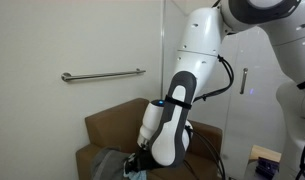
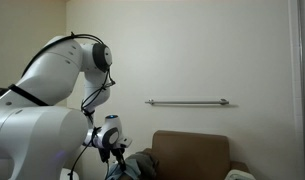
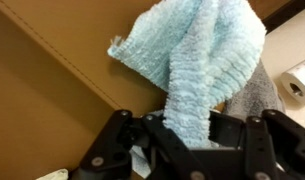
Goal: Move the blue towel to the left armrest, move the white towel to the left armrest
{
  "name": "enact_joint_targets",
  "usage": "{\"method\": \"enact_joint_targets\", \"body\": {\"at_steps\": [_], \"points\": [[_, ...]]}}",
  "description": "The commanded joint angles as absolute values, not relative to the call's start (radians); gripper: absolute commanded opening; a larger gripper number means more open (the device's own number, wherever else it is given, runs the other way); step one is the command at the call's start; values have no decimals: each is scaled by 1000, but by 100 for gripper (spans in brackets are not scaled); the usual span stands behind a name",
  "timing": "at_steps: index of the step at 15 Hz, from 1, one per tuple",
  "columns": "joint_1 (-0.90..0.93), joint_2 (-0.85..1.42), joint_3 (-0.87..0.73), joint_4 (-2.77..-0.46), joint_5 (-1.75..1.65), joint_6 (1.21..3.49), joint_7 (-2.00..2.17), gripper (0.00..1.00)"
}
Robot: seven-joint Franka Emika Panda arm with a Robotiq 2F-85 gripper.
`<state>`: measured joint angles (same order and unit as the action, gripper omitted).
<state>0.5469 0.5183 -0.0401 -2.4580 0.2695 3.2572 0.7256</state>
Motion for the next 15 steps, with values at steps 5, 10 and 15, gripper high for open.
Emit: {"method": "enact_joint_targets", "body": {"at_steps": [5, 10, 15], "points": [[419, 568, 46, -2403, 286, 3170, 662, 29], [417, 573, 39, -2382, 291, 3136, 676, 58], [405, 562, 28, -2389, 304, 3106, 693, 92]]}}
